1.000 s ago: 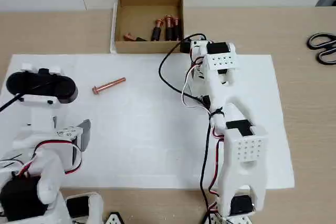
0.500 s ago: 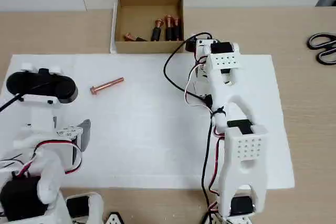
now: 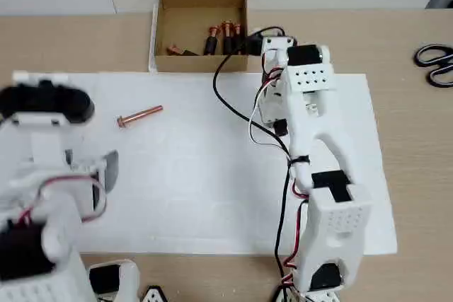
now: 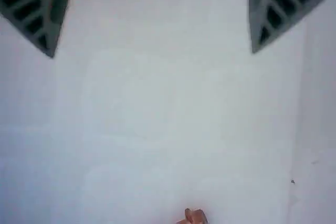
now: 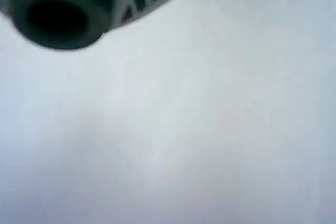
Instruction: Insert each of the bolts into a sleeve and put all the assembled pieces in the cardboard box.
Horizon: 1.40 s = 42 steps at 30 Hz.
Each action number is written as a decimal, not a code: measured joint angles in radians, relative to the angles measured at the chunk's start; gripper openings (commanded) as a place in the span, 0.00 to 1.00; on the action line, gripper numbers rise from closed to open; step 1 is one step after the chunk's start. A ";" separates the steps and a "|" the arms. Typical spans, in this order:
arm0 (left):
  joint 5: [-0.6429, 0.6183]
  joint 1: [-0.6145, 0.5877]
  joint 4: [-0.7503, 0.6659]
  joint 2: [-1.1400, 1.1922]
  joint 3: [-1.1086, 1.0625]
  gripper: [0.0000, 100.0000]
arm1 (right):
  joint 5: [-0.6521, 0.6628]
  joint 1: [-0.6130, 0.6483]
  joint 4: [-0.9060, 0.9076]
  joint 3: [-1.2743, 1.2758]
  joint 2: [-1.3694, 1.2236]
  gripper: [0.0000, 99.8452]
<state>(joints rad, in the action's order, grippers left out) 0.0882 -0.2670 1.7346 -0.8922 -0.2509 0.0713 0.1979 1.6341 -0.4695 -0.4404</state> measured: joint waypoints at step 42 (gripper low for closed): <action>0.565 0.094 -0.133 1.786 1.071 0.17 | 0.000 -0.002 0.000 0.000 0.008 0.02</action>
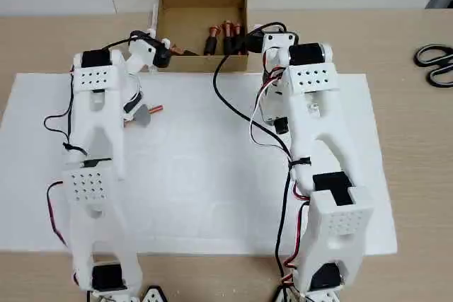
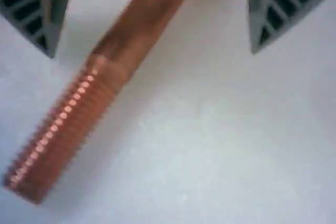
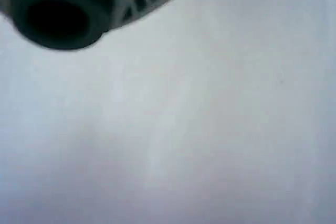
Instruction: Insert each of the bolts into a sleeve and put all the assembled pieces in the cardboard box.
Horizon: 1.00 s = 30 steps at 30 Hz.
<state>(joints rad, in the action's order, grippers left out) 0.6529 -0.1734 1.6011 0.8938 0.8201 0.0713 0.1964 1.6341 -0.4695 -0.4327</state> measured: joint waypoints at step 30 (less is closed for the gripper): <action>0.002 0.063 0.127 0.032 0.092 0.01 | 0.000 0.002 0.000 0.000 0.000 0.02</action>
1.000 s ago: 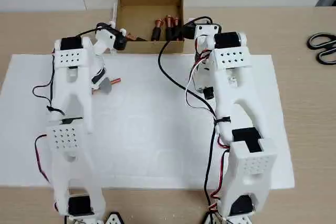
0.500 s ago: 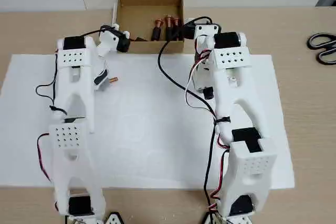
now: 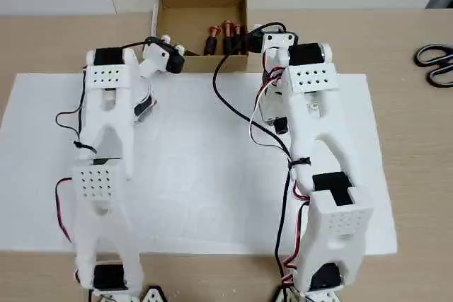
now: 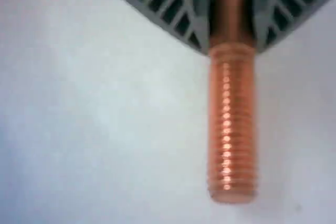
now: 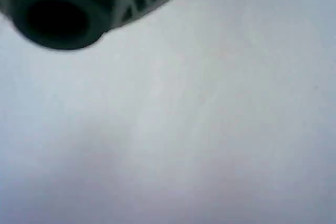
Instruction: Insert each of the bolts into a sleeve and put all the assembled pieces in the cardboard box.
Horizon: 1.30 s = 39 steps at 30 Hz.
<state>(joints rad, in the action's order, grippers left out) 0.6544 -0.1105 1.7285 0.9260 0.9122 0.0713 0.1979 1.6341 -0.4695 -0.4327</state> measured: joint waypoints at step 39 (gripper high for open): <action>0.678 0.157 -0.104 -0.873 -0.965 0.03 | 0.000 -0.002 -0.003 0.000 0.015 0.02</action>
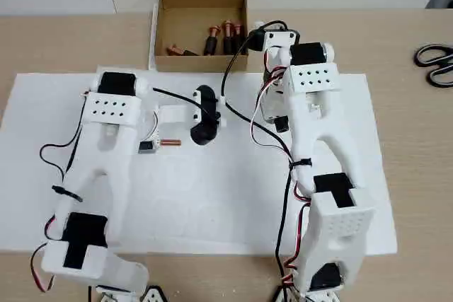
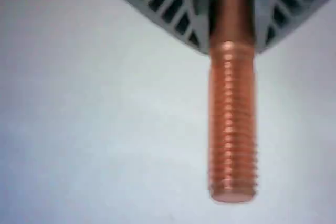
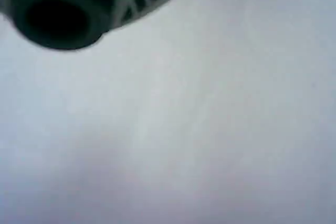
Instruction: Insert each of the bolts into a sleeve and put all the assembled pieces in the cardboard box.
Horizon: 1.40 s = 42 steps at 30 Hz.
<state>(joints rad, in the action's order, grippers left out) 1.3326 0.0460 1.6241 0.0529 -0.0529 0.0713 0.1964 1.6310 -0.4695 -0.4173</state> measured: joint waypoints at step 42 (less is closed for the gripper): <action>-0.023 0.066 0.109 -0.002 0.255 0.08 | 0.000 0.002 0.000 0.000 0.000 0.02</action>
<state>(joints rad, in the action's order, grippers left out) 1.3096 0.1120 1.7331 0.0514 0.2018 0.0713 0.1979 1.6310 -0.4695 -0.4173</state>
